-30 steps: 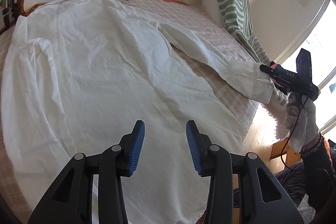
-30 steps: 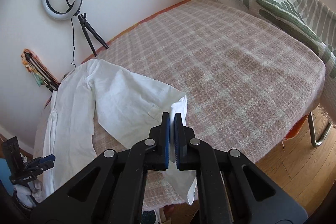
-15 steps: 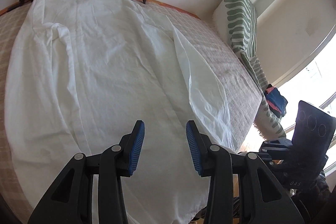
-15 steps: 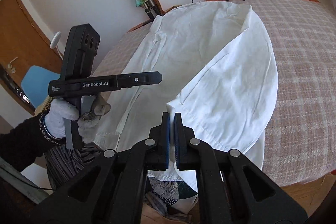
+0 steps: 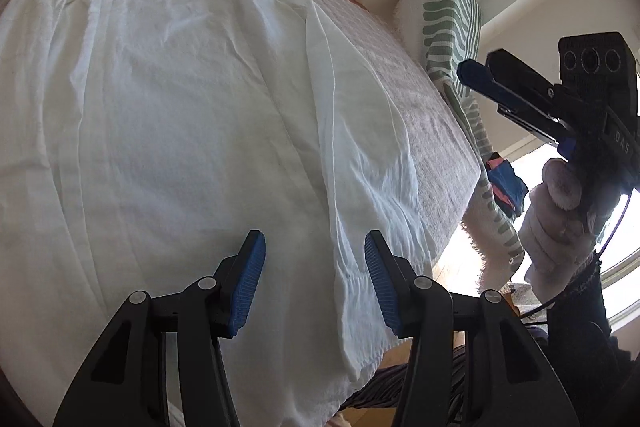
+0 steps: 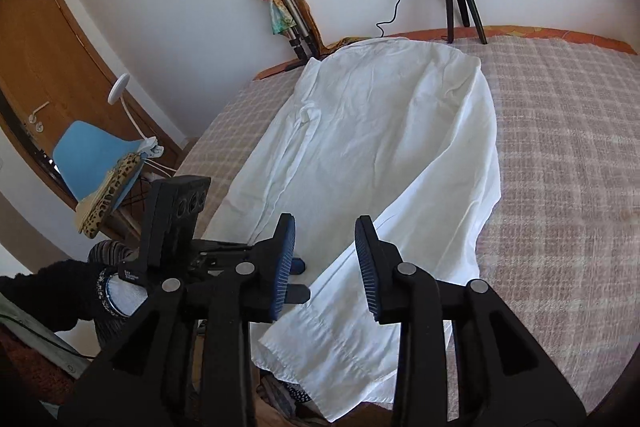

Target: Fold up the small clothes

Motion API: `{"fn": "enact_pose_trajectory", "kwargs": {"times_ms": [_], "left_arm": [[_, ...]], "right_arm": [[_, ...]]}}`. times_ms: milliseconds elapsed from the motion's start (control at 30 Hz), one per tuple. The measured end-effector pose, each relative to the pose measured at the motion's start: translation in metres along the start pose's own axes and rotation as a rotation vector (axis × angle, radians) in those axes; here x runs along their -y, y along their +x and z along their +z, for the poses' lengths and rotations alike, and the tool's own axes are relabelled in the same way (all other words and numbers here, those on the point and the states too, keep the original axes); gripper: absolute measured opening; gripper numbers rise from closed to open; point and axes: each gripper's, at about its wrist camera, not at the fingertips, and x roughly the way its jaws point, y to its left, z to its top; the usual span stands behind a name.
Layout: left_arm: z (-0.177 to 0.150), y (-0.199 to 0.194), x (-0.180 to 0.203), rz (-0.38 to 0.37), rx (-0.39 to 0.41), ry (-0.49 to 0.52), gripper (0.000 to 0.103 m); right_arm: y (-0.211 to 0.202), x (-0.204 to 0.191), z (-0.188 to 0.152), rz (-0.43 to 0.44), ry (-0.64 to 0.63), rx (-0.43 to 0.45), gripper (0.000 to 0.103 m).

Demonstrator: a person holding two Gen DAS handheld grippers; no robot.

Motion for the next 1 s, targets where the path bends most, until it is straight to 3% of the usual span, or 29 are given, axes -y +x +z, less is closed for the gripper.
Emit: {"fn": "enact_pose_trajectory", "kwargs": {"times_ms": [133,267,400,500,667,700,767,1000], "left_arm": [[-0.004,0.003,0.004,-0.032,0.022,0.005,0.050],[-0.009,0.009,0.018,-0.007,0.033,0.096,0.047],[-0.012,0.016,0.031,0.023,0.008,0.187,0.024],[-0.012,0.019,0.030,0.008,-0.006,0.182,0.010],[-0.009,0.018,0.024,-0.008,-0.005,0.177,0.004],[-0.009,0.016,0.026,-0.007,-0.005,0.182,0.004],[-0.009,0.016,0.027,-0.002,-0.003,0.195,0.004],[-0.012,0.009,0.020,-0.033,-0.002,0.156,0.003]], "right_arm": [[0.038,0.045,0.060,-0.108,0.051,-0.022,0.033],[0.075,0.091,0.096,-0.187,0.148,-0.055,0.033],[0.106,0.116,0.117,-0.227,0.219,-0.079,0.033],[0.126,0.121,0.127,-0.258,0.217,-0.101,0.033],[0.156,0.128,0.132,-0.374,0.198,-0.171,0.033],[0.160,0.129,0.132,-0.392,0.194,-0.178,0.031],[0.164,0.128,0.133,-0.389,0.192,-0.192,0.007],[0.145,0.092,0.150,-0.383,0.102,-0.116,0.003]]}}
